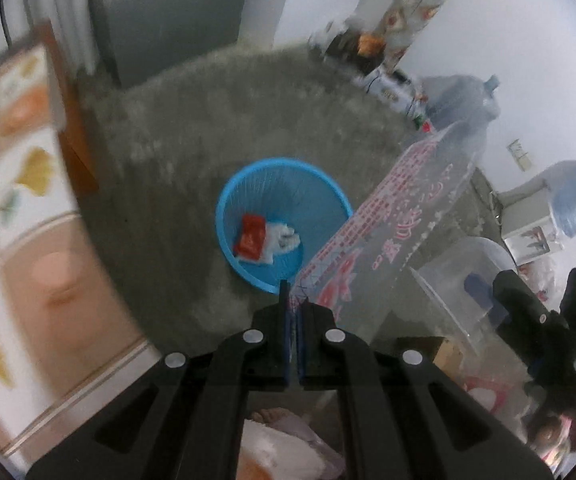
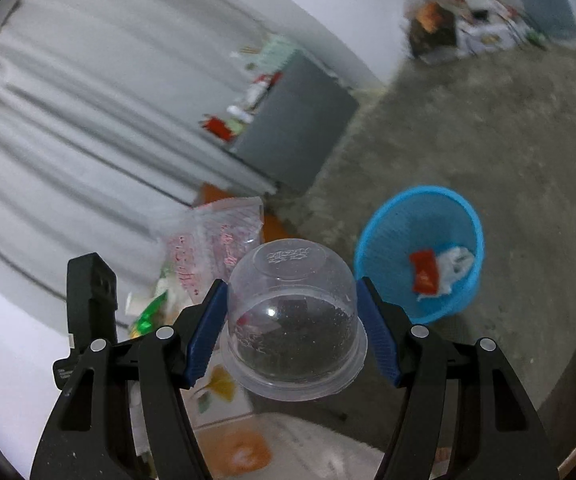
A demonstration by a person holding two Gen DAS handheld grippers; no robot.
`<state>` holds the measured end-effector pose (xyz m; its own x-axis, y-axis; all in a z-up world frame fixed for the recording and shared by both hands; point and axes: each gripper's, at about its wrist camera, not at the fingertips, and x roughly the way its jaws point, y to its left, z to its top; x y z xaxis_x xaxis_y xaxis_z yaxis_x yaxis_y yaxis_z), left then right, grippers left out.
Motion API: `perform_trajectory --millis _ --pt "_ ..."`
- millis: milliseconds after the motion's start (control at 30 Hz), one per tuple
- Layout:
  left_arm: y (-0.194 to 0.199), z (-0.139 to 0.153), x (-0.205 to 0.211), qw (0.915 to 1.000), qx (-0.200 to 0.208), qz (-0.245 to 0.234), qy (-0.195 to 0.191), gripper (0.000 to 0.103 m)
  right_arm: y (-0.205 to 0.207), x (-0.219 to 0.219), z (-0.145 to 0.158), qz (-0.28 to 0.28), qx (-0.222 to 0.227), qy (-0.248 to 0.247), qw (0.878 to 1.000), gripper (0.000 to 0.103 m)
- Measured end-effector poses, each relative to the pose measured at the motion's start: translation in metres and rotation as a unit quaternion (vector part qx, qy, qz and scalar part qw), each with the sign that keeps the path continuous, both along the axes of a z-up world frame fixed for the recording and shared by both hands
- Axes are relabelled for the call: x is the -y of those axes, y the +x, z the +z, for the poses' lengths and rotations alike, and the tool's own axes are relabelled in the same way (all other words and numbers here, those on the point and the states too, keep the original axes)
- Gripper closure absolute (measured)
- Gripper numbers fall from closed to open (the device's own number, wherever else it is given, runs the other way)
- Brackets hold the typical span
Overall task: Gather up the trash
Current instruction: 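Open both tools to drop the lid and bag into the basket, then move both tools back toward the table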
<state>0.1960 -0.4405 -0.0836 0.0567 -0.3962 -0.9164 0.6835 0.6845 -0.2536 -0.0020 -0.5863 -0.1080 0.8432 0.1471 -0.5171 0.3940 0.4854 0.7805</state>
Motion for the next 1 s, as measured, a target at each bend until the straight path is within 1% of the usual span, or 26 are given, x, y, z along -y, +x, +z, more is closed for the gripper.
perform_trajectory --millis 133,233,300,367,400,433,467,500,567,633,700,800,900,1000 --pt "0.012 -0.036 0.036 0.9991 -0.028 0.006 0.031 0.101 0.020 0.018 -0.032 0.001 -0.036 0.025 0.999 0.041" --pt "0.020 -0.056 0.055 0.9981 -0.040 0.004 0.046 0.100 0.036 0.029 -0.056 -0.002 -0.065 0.042 0.997 0.041" --pt "0.024 -0.066 0.068 0.9977 -0.039 0.004 0.055 0.100 0.045 0.035 -0.066 -0.006 -0.076 0.045 0.996 0.041" --pt "0.031 -0.076 0.079 0.9974 -0.025 0.009 0.067 0.098 0.057 0.044 -0.078 -0.011 -0.085 0.048 0.995 0.039" --pt "0.033 -0.083 0.086 0.9970 -0.017 0.011 0.075 0.090 0.065 0.050 -0.087 -0.018 -0.093 0.049 0.994 0.039" --pt "0.035 -0.089 0.092 0.9968 -0.013 0.013 0.078 0.076 0.070 0.054 -0.093 -0.026 -0.102 0.049 0.993 0.036" --pt "0.038 -0.092 0.095 0.9968 -0.011 0.015 0.078 0.070 0.074 0.058 -0.101 -0.031 -0.110 0.050 0.992 0.030" --pt "0.041 -0.098 0.098 0.9966 -0.006 0.019 0.079 0.064 0.081 0.063 -0.115 -0.037 -0.126 0.053 0.990 0.029" --pt "0.045 -0.105 0.104 0.9964 0.000 0.026 0.080 0.063 0.084 0.068 -0.134 -0.051 -0.154 0.057 0.985 0.029" --pt "0.045 -0.105 0.103 0.9967 -0.002 0.032 0.074 0.061 0.080 0.070 -0.150 -0.062 -0.173 0.066 0.981 0.029" --pt "0.043 -0.101 0.102 0.9976 -0.003 0.027 0.063 0.060 0.069 0.067 -0.154 -0.067 -0.172 0.067 0.980 0.029" --pt "0.040 -0.090 0.095 0.9984 0.006 0.019 0.054 0.059 0.057 0.059 -0.145 -0.068 -0.165 0.045 0.983 0.029" --pt "0.037 -0.071 0.085 0.9995 0.010 0.016 0.024 0.057 0.043 0.049 -0.133 -0.072 -0.152 0.026 0.985 0.029" --pt "0.028 -0.045 0.068 0.9997 0.017 0.013 -0.012 0.054 0.028 0.038 -0.117 -0.078 -0.138 0.001 0.987 0.029"
